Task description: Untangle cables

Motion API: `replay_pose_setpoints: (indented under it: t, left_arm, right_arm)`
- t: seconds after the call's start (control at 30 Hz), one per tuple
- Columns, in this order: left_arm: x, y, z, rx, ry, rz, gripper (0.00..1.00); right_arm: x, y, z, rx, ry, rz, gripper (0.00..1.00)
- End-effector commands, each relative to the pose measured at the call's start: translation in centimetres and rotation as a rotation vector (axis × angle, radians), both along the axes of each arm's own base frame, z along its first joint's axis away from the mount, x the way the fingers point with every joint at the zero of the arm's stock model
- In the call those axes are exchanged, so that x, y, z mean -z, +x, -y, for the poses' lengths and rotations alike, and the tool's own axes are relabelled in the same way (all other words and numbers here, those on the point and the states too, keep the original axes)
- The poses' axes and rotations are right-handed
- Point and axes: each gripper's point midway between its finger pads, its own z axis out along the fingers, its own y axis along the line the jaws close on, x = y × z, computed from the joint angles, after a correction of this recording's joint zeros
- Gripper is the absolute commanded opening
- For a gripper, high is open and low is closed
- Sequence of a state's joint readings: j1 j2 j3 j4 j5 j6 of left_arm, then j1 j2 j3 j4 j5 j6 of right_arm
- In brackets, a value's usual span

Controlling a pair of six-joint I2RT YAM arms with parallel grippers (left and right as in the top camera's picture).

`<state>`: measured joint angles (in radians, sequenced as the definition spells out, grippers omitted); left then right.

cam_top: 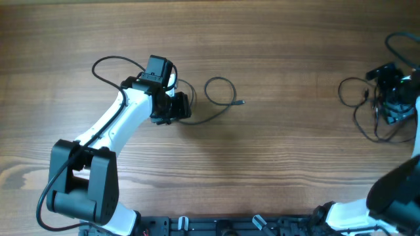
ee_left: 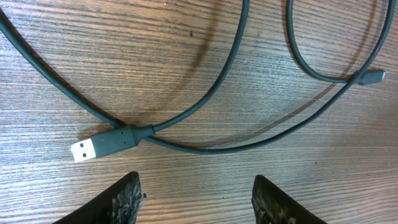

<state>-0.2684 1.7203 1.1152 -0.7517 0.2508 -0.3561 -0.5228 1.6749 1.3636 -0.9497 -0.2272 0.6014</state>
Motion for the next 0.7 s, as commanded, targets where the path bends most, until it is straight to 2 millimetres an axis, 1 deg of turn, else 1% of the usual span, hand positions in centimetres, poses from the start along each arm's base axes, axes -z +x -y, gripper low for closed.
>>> replay_pose_setpoints:
  t: [0.0,0.07,0.13,0.27,0.37,0.43,0.47,0.5,0.53,0.67]
  left_arm:
    - [-0.6,0.2,0.0,0.012,0.005,0.027,0.59]
    - [-0.7,0.2,0.0,0.012,0.005,0.028,0.59]
    - [-0.7,0.3,0.0,0.012,0.003,0.033,0.59]
    - [-0.7,0.4,0.0,0.012,0.003,0.035,0.59]
    - [-0.7,0.5,-0.1,0.010,0.010,0.039,0.58]
    - [-0.3,0.8,-1.8,-0.032,0.097,0.047,0.49]
    - [-0.2,0.9,-3.1,-0.094,0.144,0.043,0.48]
    - [-0.1,1.0,-4.3,-0.156,0.180,0.033,0.49]
    - [0.0,1.0,-5.6,-0.213,0.199,0.019,0.50]
    - [0.1,1.0,-8.4,-0.326,0.192,-0.016,0.56]
  right_arm:
    - [0.9,0.5,-3.1,-0.175,0.131,0.027,1.00]
    - [1.3,0.0,-4.1,-0.221,0.144,-0.002,1.00]
    - [1.3,-0.1,-5.5,-0.294,0.146,-0.016,1.00]
    - [0.9,0.8,-10.8,-0.535,0.170,0.027,1.00]
    - [0.8,1.1,-16.0,-0.717,0.164,0.030,1.00]
    - [0.8,1.0,-20.0,-0.849,0.154,0.033,1.00]
    - [0.9,0.9,-21.6,-0.900,0.134,0.027,1.00]
    - [1.1,0.8,-23.7,-0.965,0.097,0.020,1.00]
    - [1.3,0.6,-25.2,-1.011,0.067,0.017,1.00]
    - [2.0,0.5,-29.2,-1.032,-0.030,-0.007,1.00]
